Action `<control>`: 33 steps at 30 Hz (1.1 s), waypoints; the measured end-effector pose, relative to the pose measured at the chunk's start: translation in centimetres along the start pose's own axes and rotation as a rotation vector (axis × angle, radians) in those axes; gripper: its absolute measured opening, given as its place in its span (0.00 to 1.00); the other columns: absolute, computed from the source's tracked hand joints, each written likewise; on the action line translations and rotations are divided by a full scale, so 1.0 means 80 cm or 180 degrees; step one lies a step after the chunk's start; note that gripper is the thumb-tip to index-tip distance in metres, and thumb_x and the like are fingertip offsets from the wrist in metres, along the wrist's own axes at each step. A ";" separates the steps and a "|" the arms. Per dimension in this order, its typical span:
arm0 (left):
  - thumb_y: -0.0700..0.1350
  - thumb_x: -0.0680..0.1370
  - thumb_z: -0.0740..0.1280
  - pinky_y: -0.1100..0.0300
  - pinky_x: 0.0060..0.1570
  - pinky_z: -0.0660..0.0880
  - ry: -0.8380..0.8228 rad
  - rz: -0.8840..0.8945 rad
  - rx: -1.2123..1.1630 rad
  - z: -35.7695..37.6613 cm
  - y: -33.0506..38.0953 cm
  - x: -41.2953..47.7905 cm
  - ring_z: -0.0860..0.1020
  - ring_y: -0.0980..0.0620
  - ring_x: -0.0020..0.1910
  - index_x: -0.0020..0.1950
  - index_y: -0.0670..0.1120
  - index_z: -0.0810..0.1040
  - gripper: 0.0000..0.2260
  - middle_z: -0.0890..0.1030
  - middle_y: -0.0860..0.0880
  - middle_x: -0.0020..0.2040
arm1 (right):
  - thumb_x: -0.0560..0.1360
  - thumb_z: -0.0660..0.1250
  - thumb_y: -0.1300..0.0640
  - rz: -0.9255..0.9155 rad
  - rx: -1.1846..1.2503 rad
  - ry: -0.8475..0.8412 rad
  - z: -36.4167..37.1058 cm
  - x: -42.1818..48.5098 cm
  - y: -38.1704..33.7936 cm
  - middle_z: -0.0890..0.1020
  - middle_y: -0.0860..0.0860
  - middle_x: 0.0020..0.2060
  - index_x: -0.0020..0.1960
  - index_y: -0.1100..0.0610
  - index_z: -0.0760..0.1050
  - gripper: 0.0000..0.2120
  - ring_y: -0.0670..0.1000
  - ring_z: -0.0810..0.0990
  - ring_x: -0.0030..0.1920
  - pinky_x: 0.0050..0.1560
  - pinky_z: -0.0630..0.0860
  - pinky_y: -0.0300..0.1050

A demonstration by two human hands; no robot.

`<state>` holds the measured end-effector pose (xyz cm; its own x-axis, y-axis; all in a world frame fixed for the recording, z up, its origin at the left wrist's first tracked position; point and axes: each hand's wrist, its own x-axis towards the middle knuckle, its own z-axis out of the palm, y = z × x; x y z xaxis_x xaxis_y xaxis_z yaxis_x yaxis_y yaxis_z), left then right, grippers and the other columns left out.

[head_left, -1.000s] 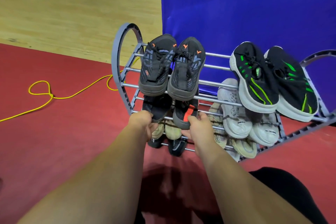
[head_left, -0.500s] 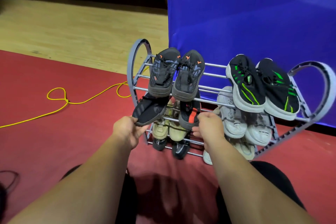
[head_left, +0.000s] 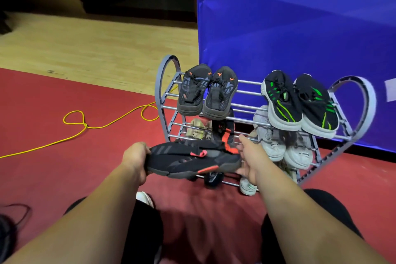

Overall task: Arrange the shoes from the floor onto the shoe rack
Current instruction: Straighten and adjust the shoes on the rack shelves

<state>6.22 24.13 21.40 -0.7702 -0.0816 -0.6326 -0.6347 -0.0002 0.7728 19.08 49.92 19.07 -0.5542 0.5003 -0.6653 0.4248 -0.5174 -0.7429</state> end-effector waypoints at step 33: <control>0.37 0.79 0.57 0.51 0.59 0.79 -0.1009 -0.0518 -0.0722 0.077 -0.003 0.009 0.83 0.42 0.48 0.52 0.39 0.75 0.08 0.83 0.40 0.53 | 0.73 0.71 0.57 0.0233 -0.0978 -0.1934 -0.041 -0.048 -0.001 0.85 0.57 0.50 0.66 0.62 0.78 0.22 0.52 0.85 0.39 0.34 0.83 0.47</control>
<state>5.44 30.19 20.44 -0.6649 0.2483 -0.7045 -0.7469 -0.2100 0.6309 23.52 50.28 21.42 -0.7816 -0.0533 -0.6215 0.6106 -0.2696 -0.7447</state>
